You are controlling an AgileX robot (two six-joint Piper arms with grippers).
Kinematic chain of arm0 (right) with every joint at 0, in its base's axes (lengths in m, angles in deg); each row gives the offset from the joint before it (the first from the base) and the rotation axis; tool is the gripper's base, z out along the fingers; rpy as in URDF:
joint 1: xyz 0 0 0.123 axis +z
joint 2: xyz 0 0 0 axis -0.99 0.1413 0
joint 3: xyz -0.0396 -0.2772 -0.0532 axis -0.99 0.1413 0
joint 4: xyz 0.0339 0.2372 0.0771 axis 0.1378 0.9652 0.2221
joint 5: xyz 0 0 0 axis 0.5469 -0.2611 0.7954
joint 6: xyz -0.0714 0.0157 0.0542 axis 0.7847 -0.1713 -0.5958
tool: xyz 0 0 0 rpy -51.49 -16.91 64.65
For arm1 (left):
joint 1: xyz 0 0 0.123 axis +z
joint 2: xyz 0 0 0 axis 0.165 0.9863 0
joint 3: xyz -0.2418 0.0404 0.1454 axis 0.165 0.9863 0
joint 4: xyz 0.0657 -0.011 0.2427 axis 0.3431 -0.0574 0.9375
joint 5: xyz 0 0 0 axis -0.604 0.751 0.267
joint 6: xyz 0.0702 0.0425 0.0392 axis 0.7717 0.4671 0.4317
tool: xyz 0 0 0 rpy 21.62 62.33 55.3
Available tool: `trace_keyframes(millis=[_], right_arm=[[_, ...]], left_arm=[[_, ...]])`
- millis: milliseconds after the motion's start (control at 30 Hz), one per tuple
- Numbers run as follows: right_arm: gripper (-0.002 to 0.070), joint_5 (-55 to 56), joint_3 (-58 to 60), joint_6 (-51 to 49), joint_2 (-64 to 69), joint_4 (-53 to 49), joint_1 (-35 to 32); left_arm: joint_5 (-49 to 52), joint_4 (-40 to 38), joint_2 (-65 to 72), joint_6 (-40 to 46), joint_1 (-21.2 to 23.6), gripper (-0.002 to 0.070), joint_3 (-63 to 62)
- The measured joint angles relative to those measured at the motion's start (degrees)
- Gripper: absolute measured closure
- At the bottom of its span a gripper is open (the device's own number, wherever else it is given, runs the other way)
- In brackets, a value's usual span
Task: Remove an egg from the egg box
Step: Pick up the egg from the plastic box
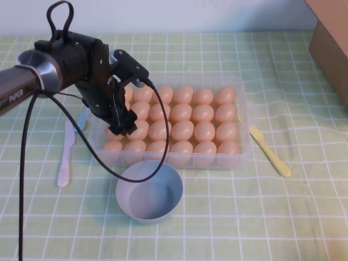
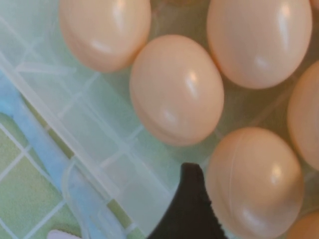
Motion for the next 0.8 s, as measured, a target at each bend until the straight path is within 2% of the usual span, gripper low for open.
trace_keyframes(millis=[333, 800], right_arm=[[0.0694, 0.00, 0.00, 0.00, 0.00, 0.00, 0.00], [0.0694, 0.00, 0.00, 0.00, 0.00, 0.00, 0.00]], left_arm=[[2.84, 0.00, 0.00, -0.12, 0.00, 0.0169, 0.00], [1.91, 0.00, 0.00, -0.12, 0.00, 0.0169, 0.00]])
